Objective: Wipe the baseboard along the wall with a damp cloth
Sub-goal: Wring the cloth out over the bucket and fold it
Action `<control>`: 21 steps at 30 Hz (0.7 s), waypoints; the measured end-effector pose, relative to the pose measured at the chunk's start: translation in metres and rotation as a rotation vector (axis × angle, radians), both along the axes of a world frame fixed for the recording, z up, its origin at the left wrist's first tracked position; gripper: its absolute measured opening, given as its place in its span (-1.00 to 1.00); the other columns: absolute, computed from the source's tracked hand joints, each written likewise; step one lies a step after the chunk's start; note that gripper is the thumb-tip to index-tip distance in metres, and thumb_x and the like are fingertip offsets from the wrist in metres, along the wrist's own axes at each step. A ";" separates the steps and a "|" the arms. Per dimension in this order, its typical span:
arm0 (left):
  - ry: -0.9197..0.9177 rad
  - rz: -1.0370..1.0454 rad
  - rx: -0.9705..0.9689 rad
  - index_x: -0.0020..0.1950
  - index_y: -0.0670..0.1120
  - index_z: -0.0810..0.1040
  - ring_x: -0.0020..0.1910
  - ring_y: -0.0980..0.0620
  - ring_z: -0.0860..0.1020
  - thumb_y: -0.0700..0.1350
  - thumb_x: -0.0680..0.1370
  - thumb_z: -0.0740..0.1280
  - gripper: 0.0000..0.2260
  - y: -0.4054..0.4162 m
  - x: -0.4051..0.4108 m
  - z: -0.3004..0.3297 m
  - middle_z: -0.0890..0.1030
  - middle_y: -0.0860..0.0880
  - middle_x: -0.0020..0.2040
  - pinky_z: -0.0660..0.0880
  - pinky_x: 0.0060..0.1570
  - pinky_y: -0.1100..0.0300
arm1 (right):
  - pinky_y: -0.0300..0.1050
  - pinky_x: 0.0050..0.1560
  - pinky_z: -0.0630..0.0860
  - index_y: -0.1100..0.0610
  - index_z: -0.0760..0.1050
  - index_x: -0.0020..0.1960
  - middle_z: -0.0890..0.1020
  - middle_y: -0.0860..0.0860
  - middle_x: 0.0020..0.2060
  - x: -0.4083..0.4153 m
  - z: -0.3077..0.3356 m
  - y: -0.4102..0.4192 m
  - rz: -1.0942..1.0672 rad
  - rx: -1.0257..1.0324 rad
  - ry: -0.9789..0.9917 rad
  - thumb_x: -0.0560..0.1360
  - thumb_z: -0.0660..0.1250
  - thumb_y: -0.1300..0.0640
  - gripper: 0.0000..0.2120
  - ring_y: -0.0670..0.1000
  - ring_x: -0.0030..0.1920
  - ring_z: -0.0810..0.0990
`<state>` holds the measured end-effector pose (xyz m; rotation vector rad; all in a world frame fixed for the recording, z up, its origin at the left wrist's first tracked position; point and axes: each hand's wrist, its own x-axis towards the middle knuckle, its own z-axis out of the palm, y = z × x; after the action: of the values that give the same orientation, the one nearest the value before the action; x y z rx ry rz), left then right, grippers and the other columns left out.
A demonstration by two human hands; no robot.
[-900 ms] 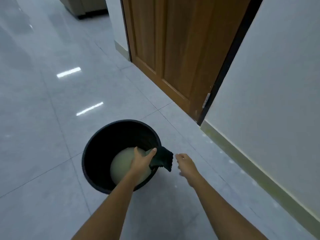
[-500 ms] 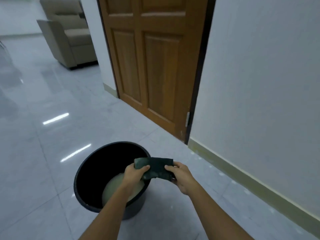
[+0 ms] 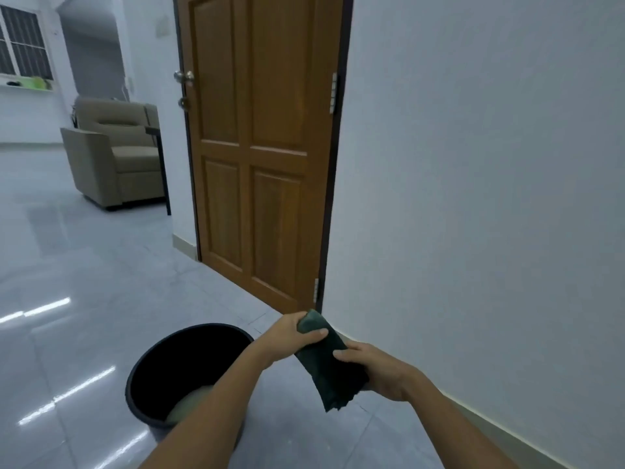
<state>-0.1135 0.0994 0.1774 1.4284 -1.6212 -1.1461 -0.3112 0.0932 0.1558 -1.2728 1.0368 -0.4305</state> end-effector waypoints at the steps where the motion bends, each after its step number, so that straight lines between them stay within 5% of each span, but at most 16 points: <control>1: -0.019 -0.019 -0.014 0.02 -0.02 0.56 -0.09 0.08 0.60 0.06 0.45 0.42 -0.77 0.005 -0.007 0.004 0.63 0.01 -0.06 0.50 -0.21 0.33 | -0.01 0.15 0.55 0.09 0.48 0.29 0.64 0.08 0.15 -0.004 0.004 0.008 0.014 -0.021 -0.006 0.43 0.42 -0.12 -0.49 0.11 0.17 0.60; 5: -0.016 0.026 -0.090 0.11 -0.06 0.53 -0.10 0.14 0.56 0.09 0.48 0.37 -0.70 0.014 -0.029 0.004 0.61 0.01 -0.03 0.46 -0.27 0.39 | 0.00 0.09 0.55 0.27 0.53 0.23 0.65 0.22 0.10 -0.019 0.007 0.024 -0.044 -0.017 -0.090 0.45 0.43 -0.02 -0.53 0.16 0.06 0.64; 11: -0.051 0.307 0.007 0.18 -0.06 0.44 0.15 -0.08 0.50 0.08 0.59 0.16 -0.72 -0.009 -0.024 -0.050 0.54 -0.07 0.17 0.43 0.12 0.07 | 0.07 -0.03 0.60 0.28 0.49 0.22 0.63 0.27 0.03 -0.036 -0.026 0.010 -0.275 0.153 -0.414 0.52 0.28 0.18 -0.69 0.21 0.00 0.62; 17: -0.253 0.217 0.224 0.22 -0.11 0.47 0.11 -0.06 0.49 -0.03 0.59 0.19 -0.74 -0.049 -0.011 -0.128 0.52 -0.11 0.22 0.41 0.06 0.11 | 0.12 0.00 0.61 0.25 0.53 0.20 0.68 0.15 0.01 -0.051 -0.072 -0.043 -0.488 0.213 -0.666 0.42 0.31 0.14 -0.62 0.12 -0.03 0.67; 21: -0.360 0.167 0.294 0.25 -0.13 0.45 0.18 -0.08 0.48 -0.06 0.59 0.20 -0.72 -0.093 -0.013 -0.190 0.52 -0.11 0.24 0.39 0.08 0.15 | 0.12 0.06 0.60 0.28 0.48 0.25 0.68 0.15 0.04 -0.057 -0.119 -0.099 -0.624 0.244 -0.704 0.51 0.18 0.29 -0.67 0.11 -0.01 0.68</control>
<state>-0.1270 0.0062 -0.0128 2.0160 -1.5736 -1.1091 -0.3684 -0.0061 0.0367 -0.4771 0.8147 -1.1006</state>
